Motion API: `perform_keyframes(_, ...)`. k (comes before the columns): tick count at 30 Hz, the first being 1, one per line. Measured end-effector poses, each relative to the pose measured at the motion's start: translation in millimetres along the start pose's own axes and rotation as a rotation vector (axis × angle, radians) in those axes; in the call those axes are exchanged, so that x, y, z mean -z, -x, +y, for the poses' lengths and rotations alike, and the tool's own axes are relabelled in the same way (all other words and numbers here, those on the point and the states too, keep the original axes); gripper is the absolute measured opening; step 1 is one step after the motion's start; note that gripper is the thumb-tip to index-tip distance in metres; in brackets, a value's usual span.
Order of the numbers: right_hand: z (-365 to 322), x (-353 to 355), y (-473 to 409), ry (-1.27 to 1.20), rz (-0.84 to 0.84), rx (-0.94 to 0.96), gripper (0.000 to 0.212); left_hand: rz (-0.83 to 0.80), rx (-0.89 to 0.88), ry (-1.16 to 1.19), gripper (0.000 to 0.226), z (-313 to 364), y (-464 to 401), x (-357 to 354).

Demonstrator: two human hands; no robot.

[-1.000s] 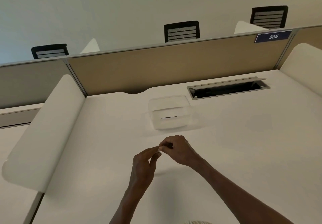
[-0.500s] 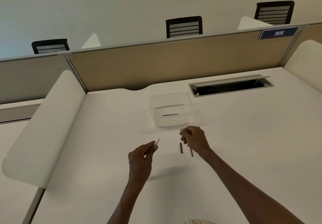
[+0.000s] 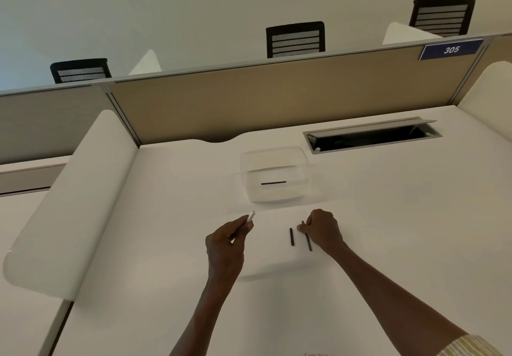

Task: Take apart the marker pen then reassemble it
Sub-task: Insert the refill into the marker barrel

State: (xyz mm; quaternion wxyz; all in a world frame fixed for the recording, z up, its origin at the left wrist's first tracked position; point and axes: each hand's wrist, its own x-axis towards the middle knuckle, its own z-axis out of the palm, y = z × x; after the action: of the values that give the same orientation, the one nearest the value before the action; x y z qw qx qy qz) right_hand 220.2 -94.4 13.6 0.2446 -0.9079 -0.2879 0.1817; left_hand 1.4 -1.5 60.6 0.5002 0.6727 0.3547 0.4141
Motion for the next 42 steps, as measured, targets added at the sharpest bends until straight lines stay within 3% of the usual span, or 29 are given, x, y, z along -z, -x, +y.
perform_keyframes(8, -19.9, 1.8, -4.4, 0.174, -0.031, -0.092, 0.024, 0.003, 0.006, 0.007, 0.03, 2.5, -2.1, 0.4)
perform_keyframes(15, -18.3, 9.1, -2.3, 0.101, -0.032, -0.101, 0.021, 0.017, 0.025, 0.055, 0.03, 5.9, -2.3, 1.1)
perform_keyframes(25, -63.2, 56.9, 19.7, -0.228, 0.068, 0.126, 0.004, 0.016, 0.022, 0.027, 0.025, 16.1, -2.4, -3.0)
perform_keyframes(32, -106.0, 90.0, 49.3, -0.407, 0.19, 0.357, 0.014, 0.011, 0.021, 0.03, 0.018, 18.5, -1.3, -5.8)
perform_keyframes(42, -136.2, 99.4, 67.2, -0.581, 0.306, 0.477, 0.013, 0.004, -0.011, 0.101, 0.029, 33.0, 3.5, -7.1)
